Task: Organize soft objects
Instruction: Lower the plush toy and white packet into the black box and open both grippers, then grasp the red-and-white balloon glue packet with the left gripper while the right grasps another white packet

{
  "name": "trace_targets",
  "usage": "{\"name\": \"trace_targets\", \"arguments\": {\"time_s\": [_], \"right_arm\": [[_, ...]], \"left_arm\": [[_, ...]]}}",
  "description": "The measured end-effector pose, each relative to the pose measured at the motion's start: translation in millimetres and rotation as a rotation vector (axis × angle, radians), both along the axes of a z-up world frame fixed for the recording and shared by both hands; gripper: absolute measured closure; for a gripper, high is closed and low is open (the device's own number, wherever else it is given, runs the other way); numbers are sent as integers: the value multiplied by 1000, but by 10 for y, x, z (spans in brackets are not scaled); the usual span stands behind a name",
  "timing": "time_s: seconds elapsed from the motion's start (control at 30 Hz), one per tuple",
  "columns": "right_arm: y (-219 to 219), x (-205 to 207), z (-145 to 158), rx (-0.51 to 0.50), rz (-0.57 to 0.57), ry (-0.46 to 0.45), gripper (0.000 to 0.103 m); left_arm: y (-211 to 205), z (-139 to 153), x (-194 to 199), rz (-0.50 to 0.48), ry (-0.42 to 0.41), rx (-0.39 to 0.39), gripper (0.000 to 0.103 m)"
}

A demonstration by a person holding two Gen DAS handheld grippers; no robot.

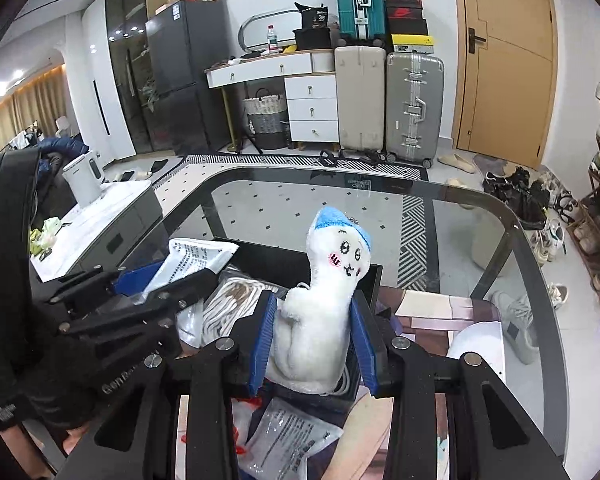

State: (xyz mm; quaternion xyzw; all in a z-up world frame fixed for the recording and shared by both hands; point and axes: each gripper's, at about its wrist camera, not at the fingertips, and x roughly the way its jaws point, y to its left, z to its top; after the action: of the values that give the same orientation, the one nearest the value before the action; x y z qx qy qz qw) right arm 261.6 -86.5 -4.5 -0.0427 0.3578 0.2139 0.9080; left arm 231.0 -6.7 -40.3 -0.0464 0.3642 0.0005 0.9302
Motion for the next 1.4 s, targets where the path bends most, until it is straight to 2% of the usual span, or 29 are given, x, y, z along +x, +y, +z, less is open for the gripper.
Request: {"name": "trace_targets", "arguments": {"time_s": [0.07,0.23,0.37,0.5,0.83,0.9,0.97,1.17,1.3,1.4], "right_arm": [[17,56,-35,-8,-11,6,66],[90,173,-201,-24,-7,46,66],[76,261,-322,6,-6,110,65],[44,253,-318,10,-14,110,56],[-81,229,-265,43,-34,114,55],[-118,205,-225,55,-37,111,55],[-118,169,-173,62,-36,105,53],[-179,-10,-55,56,-14,116,51],[-254,-213,-11,59,12,131,50],[-337,-340,-48,69,18,160,45]], "left_arm": [[-27,-38,39,0,17,11,66],[-6,-133,113,15,67,-21,66],[-13,-176,138,52,85,31,65],[40,-191,126,28,103,-19,60],[19,-137,117,12,93,-30,42],[13,-94,87,21,85,-12,28],[19,-32,42,47,67,11,21],[12,133,-126,11,60,-2,21],[11,139,-287,-8,81,33,21],[67,113,-402,4,109,45,21]]}}
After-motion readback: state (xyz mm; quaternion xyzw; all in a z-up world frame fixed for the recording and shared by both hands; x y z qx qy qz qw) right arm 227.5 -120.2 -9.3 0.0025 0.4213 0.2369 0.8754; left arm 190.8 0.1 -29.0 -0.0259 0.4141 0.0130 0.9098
